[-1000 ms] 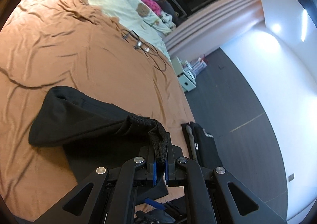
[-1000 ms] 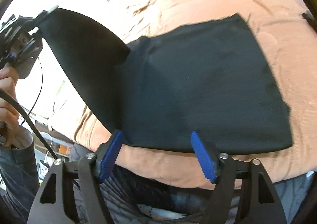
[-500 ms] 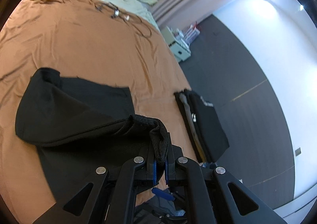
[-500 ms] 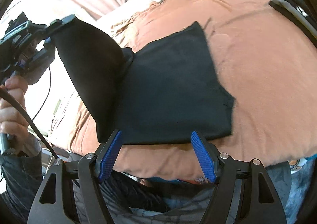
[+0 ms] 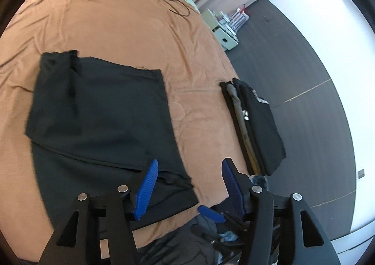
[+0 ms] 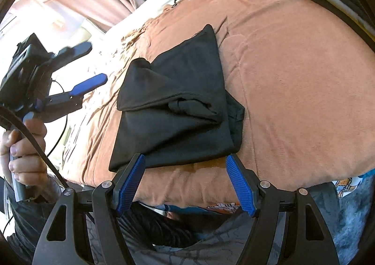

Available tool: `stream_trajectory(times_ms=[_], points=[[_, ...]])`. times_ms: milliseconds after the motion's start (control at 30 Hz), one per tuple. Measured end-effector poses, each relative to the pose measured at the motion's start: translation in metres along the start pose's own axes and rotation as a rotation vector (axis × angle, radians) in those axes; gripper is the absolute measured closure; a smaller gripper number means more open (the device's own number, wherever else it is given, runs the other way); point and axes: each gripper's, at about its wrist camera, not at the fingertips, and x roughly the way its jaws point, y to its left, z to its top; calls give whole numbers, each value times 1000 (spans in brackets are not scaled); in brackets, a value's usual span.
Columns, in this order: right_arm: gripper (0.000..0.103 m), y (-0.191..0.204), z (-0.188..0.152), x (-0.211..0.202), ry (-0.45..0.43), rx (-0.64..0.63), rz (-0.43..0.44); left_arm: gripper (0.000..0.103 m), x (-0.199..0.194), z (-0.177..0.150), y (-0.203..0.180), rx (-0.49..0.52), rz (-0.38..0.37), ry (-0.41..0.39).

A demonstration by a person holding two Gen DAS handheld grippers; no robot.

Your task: Fold small clothes

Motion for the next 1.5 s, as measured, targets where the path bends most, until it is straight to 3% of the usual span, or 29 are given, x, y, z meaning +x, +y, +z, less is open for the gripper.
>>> stream_trajectory(times_ms=[100,233,533,833,1067,1133,1167,1200,1233,1500], points=[[33,-3,5,4,-2,9,12,44,-11,-5,13,1,57,-11],[54,-13,13,15,20,57,36,44,-18,-12,37,-22,122,-11],[60,-28,22,31,41,129,16,45,-27,-36,86,-79,260,24],[61,-17,31,41,56,67,-57,47,-18,-58,114,-100,305,74],[62,8,45,50,73,-78,-155,58,1,-70,127,-107,335,126],[73,11,48,50,65,-90,-165,60,1,-72,127,-96,341,122],[78,12,49,50,61,-93,-165,67,1,-73,127,-90,347,119],[91,12,50,49,57,-93,-157,79,1,-73,128,-87,352,117],[98,12,50,48,57,-92,-150,82,1,-73,130,-89,355,119],[100,9,40,29,39,-51,-95,94,-5,-75,136,-77,352,116]])
